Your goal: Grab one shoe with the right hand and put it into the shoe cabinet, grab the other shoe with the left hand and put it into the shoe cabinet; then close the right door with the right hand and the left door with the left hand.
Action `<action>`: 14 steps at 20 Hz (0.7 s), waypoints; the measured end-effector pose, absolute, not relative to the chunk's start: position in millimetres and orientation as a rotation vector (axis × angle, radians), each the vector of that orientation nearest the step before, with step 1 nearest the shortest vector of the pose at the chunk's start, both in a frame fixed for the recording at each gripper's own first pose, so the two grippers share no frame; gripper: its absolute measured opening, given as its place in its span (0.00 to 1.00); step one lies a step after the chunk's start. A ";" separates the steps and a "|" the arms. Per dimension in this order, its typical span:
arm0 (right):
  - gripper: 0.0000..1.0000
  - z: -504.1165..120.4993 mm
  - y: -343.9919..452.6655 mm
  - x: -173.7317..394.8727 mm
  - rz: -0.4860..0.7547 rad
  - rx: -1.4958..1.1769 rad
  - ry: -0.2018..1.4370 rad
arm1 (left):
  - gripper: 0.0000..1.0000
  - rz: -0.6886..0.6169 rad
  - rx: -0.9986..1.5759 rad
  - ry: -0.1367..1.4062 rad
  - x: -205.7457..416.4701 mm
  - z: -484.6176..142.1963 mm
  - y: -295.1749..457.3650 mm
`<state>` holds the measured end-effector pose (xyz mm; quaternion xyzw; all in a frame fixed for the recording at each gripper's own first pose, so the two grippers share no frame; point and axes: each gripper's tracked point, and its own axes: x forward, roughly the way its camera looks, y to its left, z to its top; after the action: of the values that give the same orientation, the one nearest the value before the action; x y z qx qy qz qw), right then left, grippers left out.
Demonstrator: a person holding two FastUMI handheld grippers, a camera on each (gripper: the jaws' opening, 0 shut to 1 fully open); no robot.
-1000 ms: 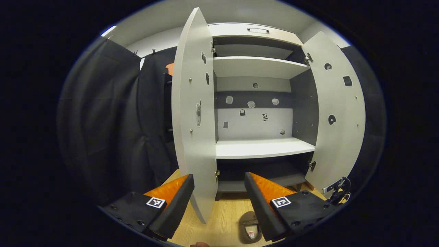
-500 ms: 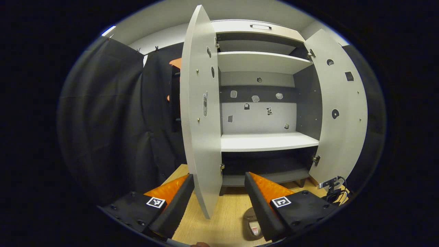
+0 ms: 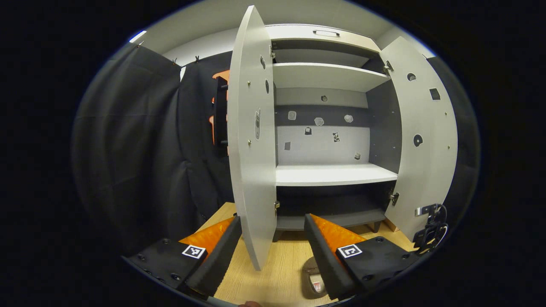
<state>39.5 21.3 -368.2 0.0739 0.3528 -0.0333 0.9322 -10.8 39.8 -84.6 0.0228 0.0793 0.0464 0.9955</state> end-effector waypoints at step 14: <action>0.04 -149.5 69.5 92.9 0.029 0.216 0.423 | 0.96 0.067 0.026 0.132 -13.1 -89.1 35.7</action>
<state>92.9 69.5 -149.5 0.1072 0.2094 0.0144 0.9718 -13.1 35.7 -89.1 0.0130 0.0661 0.0334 0.9972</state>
